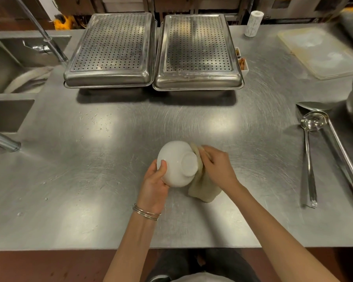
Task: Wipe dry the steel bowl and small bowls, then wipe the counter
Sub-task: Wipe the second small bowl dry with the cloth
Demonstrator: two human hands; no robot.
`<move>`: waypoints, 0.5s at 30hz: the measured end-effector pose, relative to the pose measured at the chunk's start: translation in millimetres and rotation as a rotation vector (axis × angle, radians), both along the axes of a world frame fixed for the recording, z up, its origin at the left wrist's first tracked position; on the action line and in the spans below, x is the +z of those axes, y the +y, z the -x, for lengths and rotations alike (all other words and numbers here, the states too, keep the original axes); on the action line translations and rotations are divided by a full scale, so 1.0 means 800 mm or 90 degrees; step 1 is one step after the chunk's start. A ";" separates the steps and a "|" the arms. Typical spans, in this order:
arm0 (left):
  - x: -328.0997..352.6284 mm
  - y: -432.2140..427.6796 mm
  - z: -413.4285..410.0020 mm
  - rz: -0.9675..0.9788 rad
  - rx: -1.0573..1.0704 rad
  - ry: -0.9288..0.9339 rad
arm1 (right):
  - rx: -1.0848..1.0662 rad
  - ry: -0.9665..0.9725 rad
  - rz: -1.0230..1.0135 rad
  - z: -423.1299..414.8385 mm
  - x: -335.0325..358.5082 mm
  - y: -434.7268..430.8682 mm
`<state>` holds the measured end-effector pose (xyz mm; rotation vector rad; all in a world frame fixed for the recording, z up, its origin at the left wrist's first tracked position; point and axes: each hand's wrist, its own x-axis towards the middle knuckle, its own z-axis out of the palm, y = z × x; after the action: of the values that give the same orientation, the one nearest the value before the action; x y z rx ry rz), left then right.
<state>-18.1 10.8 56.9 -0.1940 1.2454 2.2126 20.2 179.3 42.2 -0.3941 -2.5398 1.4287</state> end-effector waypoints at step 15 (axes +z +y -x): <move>-0.020 0.003 0.010 0.139 0.044 0.138 | -0.030 -0.070 -0.049 -0.046 -0.030 -0.019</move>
<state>-26.3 13.3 41.0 -0.0839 1.6230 2.1988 56.8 163.9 18.2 -0.5289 -2.6431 1.3216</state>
